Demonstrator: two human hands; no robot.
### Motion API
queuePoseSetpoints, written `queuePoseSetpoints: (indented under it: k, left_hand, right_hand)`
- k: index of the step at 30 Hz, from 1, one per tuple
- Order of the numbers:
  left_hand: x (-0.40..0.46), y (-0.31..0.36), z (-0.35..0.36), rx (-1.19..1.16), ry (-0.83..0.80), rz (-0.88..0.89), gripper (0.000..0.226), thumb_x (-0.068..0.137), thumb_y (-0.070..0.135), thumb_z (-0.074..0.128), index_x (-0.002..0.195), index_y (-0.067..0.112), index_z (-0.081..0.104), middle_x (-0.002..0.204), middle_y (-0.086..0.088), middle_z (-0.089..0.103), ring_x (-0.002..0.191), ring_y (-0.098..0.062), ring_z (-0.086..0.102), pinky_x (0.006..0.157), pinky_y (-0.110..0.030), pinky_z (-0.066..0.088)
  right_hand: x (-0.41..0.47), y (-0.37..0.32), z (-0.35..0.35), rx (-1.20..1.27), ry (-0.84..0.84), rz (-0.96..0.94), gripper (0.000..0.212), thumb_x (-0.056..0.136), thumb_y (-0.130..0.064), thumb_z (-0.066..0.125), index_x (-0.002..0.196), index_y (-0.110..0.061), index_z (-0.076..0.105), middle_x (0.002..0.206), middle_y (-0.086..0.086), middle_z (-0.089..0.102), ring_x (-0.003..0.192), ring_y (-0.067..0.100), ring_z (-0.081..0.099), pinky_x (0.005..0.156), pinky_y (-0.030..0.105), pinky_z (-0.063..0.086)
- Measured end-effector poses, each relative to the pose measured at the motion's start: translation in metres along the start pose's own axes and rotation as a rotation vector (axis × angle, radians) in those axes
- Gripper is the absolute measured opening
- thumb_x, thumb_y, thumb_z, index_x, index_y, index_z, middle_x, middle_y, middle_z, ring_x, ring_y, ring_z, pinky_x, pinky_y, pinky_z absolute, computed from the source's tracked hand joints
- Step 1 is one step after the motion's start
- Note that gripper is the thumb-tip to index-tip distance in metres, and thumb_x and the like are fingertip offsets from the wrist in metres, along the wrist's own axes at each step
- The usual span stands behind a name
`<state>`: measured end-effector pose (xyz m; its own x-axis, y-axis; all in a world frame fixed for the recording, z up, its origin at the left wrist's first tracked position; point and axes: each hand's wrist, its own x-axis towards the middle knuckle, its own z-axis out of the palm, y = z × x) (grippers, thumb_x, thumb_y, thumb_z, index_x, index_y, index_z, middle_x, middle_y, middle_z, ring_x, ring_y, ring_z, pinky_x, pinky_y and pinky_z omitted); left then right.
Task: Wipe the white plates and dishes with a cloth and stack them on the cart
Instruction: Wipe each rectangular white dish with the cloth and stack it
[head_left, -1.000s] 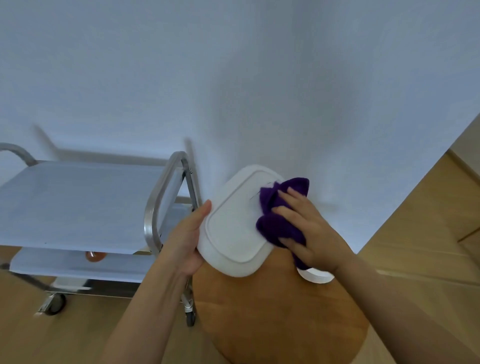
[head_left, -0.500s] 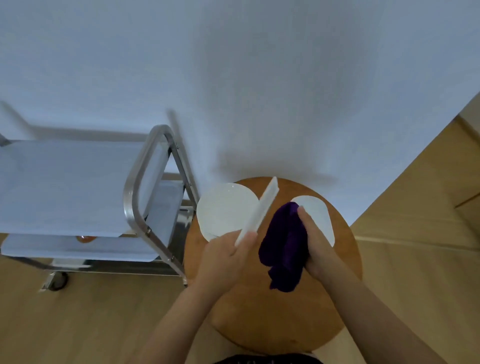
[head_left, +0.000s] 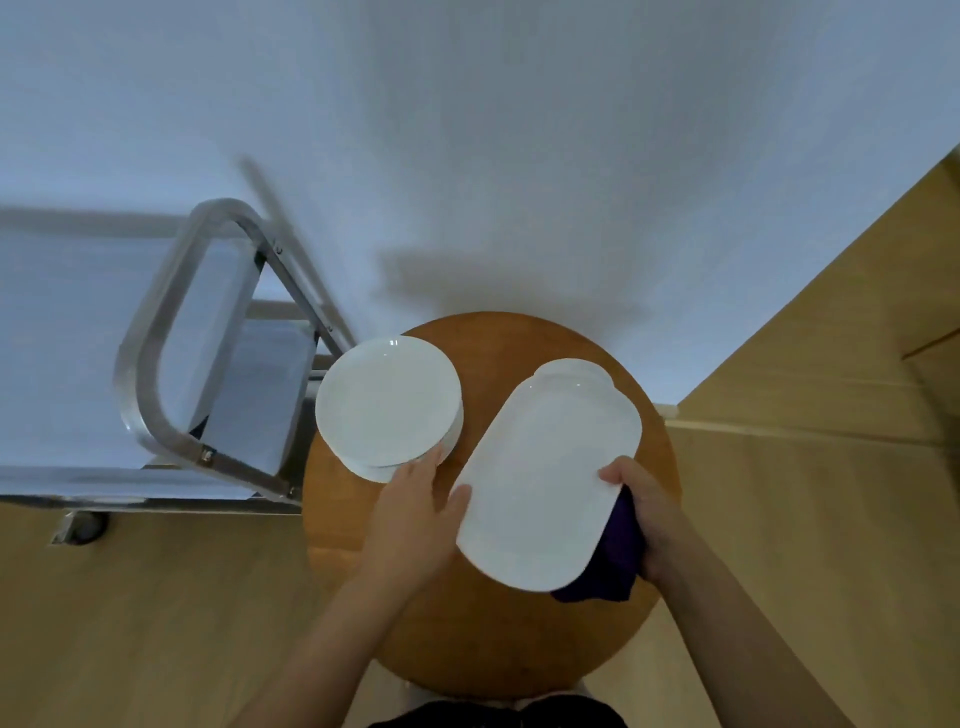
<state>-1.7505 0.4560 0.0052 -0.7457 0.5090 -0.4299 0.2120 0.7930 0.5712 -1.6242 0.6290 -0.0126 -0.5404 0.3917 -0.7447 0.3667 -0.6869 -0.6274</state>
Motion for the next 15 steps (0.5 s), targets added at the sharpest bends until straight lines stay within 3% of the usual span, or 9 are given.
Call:
queuePoseSetpoints:
  k: [2, 3, 5, 7, 9, 11, 13, 15]
  left_hand:
    - [0.014, 0.000, 0.005, -0.270, -0.246, -0.153, 0.021, 0.095, 0.033, 0.052, 0.108, 0.023, 0.065, 0.114, -0.001, 0.066, 0.101, -0.016, 0.063, 0.089, -0.035, 0.052]
    - [0.019, 0.002, 0.010, -0.341, -0.300, -0.190, 0.016, 0.095, 0.027, 0.052, 0.097, 0.022, 0.067, 0.103, 0.000, 0.068, 0.093, -0.015, 0.066, 0.082, -0.031, 0.056]
    - [0.030, 0.007, 0.024, -0.427, -0.295, -0.247, 0.018, 0.096, 0.022, 0.052, 0.087, 0.021, 0.068, 0.092, 0.004, 0.070, 0.085, -0.012, 0.068, 0.069, -0.023, 0.056]
    - [0.038, 0.014, 0.042, -0.508, -0.235, -0.294, 0.022, 0.096, 0.019, 0.052, 0.081, 0.023, 0.069, 0.083, 0.008, 0.071, 0.078, -0.009, 0.068, 0.059, -0.017, 0.053]
    - [0.051, 0.021, 0.061, -0.541, -0.176, -0.309, 0.023, 0.096, 0.017, 0.052, 0.082, 0.023, 0.069, 0.084, 0.008, 0.070, 0.079, -0.010, 0.068, 0.060, -0.017, 0.053]
    - [0.065, 0.028, 0.080, -0.584, -0.126, -0.335, 0.018, 0.096, 0.015, 0.052, 0.090, 0.017, 0.069, 0.093, 0.003, 0.070, 0.088, -0.015, 0.067, 0.072, -0.026, 0.057]
    - [0.080, 0.036, 0.099, -0.616, -0.079, -0.367, 0.016, 0.096, 0.014, 0.052, 0.091, 0.015, 0.068, 0.098, -0.002, 0.069, 0.094, -0.020, 0.065, 0.083, -0.037, 0.057]
    - [0.093, 0.044, 0.116, -0.633, -0.025, -0.402, 0.018, 0.095, 0.013, 0.053, 0.083, 0.017, 0.066, 0.091, 0.000, 0.068, 0.089, -0.020, 0.064, 0.085, -0.042, 0.056]
  right_hand:
    - [0.012, -0.006, -0.013, -0.034, -0.029, 0.015, 0.049, 0.074, -0.024, 0.061, 0.119, -0.010, 0.052, 0.110, 0.016, 0.064, 0.097, 0.034, 0.062, 0.066, 0.038, 0.052]
    - [0.018, -0.008, -0.018, -0.034, -0.041, 0.022, 0.044, 0.080, -0.025, 0.060, 0.121, -0.011, 0.053, 0.109, 0.015, 0.065, 0.097, 0.033, 0.063, 0.068, 0.038, 0.052]
    - [0.029, -0.009, -0.028, -0.016, -0.082, 0.027, 0.044, 0.083, -0.041, 0.061, 0.120, -0.017, 0.055, 0.109, 0.010, 0.068, 0.097, 0.030, 0.065, 0.073, 0.040, 0.054]
    - [0.039, -0.006, -0.037, -0.038, -0.138, 0.025, 0.059, 0.072, -0.060, 0.060, 0.119, -0.026, 0.056, 0.109, 0.003, 0.070, 0.099, 0.025, 0.067, 0.077, 0.039, 0.056]
    - [0.048, 0.005, -0.047, -0.084, -0.167, 0.038, 0.073, 0.062, -0.067, 0.059, 0.124, -0.029, 0.052, 0.114, -0.001, 0.068, 0.104, 0.022, 0.065, 0.087, 0.040, 0.054]
    - [0.056, 0.020, -0.056, -0.107, -0.190, 0.075, 0.077, 0.062, -0.066, 0.058, 0.129, -0.029, 0.047, 0.120, 0.000, 0.064, 0.110, 0.022, 0.061, 0.095, 0.043, 0.049]
    - [0.062, 0.033, -0.064, -0.127, -0.199, 0.121, 0.078, 0.061, -0.066, 0.057, 0.128, -0.027, 0.048, 0.120, 0.002, 0.062, 0.110, 0.021, 0.060, 0.096, 0.042, 0.049]
    - [0.066, 0.046, -0.072, -0.162, -0.203, 0.170, 0.073, 0.062, -0.064, 0.058, 0.124, -0.024, 0.051, 0.116, 0.006, 0.064, 0.104, 0.023, 0.063, 0.092, 0.042, 0.051]
